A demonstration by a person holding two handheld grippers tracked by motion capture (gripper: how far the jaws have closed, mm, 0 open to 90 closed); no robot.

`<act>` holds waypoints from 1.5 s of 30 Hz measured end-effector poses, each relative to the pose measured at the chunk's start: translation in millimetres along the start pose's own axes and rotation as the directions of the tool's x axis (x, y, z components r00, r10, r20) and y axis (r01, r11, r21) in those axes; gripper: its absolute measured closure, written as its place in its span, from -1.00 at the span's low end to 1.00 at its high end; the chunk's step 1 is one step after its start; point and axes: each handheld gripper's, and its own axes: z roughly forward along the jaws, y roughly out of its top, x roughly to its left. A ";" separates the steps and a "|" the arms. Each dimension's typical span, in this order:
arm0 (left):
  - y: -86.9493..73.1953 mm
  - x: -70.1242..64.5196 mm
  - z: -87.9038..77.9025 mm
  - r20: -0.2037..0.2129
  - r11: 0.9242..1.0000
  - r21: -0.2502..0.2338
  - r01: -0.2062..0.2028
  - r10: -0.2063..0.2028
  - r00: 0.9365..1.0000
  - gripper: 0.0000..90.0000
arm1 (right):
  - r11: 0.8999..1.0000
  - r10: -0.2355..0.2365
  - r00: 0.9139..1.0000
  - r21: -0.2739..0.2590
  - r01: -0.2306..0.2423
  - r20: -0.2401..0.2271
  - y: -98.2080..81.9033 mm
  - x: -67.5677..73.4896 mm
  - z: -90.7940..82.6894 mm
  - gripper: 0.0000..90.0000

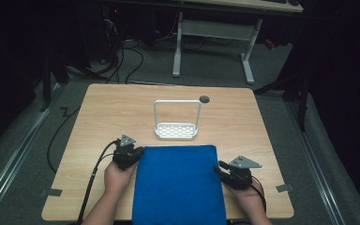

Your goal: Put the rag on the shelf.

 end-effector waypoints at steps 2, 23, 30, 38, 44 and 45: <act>0.0 -0.9 -0.1 -0.003 1.000 0.003 -0.010 0.010 1.000 0.91 | 1.000 0.003 1.000 0.001 -0.003 0.002 0.7 -0.9 1.5 0.43; 0.1 0.2 0.0 0.020 1.000 0.007 -0.008 0.008 1.000 0.93 | 0.992 0.066 0.991 0.102 -0.078 0.118 40.8 -31.5 68.9 0.61; 0.1 1.6 -0.2 0.025 1.000 0.007 -0.001 0.001 1.000 0.93 | 0.994 0.054 0.993 0.089 -0.064 0.108 38.7 -26.0 66.7 0.96; -4.0 3.1 -9.2 0.062 0.998 -0.067 0.007 -0.003 0.998 0.94 | 0.999 0.040 0.998 -0.003 -0.039 0.057 34.8 -14.1 45.6 0.96; -6.0 0.5 -17.7 0.094 0.995 -0.099 0.025 -0.015 0.995 0.94 | 0.997 0.070 0.997 -0.040 -0.069 0.021 36.6 -12.5 41.4 0.96; -6.4 -2.6 -19.9 0.085 0.993 -0.114 0.009 0.001 0.996 0.94 | 0.997 0.056 0.998 -0.045 -0.055 0.027 37.2 -11.2 40.2 0.96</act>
